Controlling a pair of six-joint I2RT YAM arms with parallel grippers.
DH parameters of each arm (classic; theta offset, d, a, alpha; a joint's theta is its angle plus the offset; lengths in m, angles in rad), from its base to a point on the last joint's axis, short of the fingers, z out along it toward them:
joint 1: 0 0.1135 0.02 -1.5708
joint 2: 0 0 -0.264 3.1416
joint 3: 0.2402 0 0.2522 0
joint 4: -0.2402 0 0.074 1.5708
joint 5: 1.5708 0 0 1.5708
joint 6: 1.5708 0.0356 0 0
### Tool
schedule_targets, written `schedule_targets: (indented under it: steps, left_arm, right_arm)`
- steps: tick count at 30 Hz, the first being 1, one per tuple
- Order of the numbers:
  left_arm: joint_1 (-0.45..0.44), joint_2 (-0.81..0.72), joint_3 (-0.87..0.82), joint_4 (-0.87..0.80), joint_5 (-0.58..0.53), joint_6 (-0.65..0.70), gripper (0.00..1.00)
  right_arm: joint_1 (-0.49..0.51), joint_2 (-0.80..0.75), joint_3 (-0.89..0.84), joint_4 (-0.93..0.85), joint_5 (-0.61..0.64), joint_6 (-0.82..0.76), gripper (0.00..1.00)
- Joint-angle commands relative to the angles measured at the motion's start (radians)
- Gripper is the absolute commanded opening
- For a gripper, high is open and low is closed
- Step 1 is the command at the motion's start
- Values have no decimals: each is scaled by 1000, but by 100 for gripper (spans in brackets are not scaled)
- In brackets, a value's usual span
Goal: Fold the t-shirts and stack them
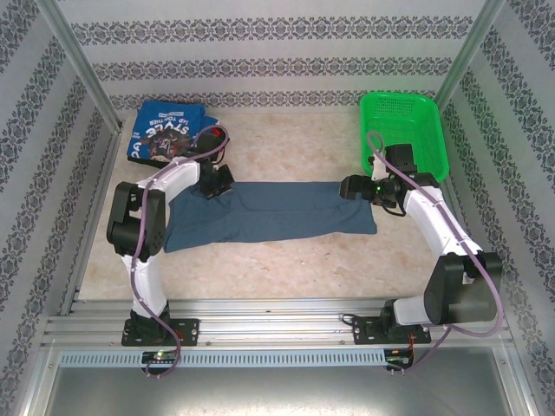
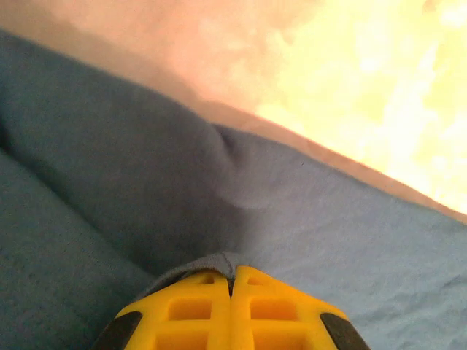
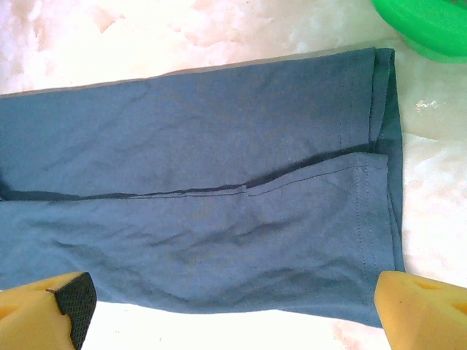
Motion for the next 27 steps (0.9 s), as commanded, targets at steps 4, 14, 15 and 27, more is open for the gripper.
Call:
schedule_targets:
  steps: [4, 14, 15, 27]
  left_arm:
    - [9, 69, 88, -74, 3, 85, 8]
    - [13, -15, 166, -84, 1, 53, 65]
    - [13, -44, 168, -94, 2, 48, 70]
    - [149, -474, -307, -139, -12, -5, 97]
  right_arm:
    - [-6, -1, -16, 0, -28, 6, 98]
    - [3, 0, -30, -20, -39, 7, 98]
    - [4, -3, -33, -31, -34, 6, 98]
    - [4, -27, -131, -122, 26, 78, 98]
